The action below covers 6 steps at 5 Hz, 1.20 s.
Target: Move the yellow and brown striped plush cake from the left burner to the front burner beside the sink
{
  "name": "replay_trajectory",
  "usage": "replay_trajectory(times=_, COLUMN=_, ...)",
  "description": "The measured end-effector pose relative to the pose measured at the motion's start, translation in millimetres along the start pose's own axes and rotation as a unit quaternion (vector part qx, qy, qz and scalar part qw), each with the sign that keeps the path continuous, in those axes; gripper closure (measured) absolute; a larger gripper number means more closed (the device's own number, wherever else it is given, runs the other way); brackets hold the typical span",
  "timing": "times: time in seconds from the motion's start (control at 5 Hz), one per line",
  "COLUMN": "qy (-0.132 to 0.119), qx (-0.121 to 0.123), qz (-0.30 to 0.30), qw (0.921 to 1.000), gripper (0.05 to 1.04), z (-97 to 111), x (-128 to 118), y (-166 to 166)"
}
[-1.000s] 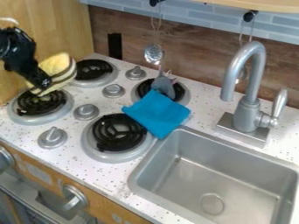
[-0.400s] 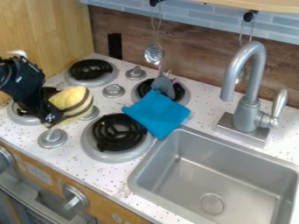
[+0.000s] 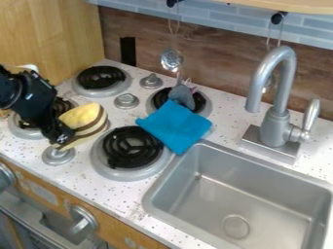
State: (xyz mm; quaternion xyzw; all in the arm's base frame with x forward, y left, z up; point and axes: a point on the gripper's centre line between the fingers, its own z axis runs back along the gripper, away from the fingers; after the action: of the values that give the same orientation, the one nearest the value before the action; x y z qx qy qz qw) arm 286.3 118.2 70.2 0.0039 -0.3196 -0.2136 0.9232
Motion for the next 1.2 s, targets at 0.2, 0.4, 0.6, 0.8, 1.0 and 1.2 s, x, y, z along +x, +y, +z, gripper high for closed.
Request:
replay_trajectory(times=0.2, qy=-0.005, qx=-0.002, qz=-0.003, qw=1.0000, gripper=0.431, z=-11, x=14, y=-2)
replay_trajectory(times=0.4, qy=-0.004, qx=-0.008, qz=-0.004, qw=1.0000, gripper=0.431, z=-25, x=24, y=-7)
replay_trajectory(times=0.6, qy=-0.007, qx=-0.023, qz=-0.014, qw=0.9996, gripper=0.431, z=-37, x=34, y=-16)
replay_trajectory(times=0.8, qy=-0.019, qx=-0.036, qz=-0.030, qw=0.9987, gripper=0.431, z=-47, x=44, y=-29)
replay_trajectory(times=1.0, qy=-0.015, qx=-0.040, qz=-0.025, qw=0.9988, gripper=0.431, z=-58, x=45, y=-38)
replay_trajectory(times=1.2, qy=-0.015, qx=-0.028, qz=-0.030, qw=0.9991, gripper=0.383, z=-64, x=50, y=-35)
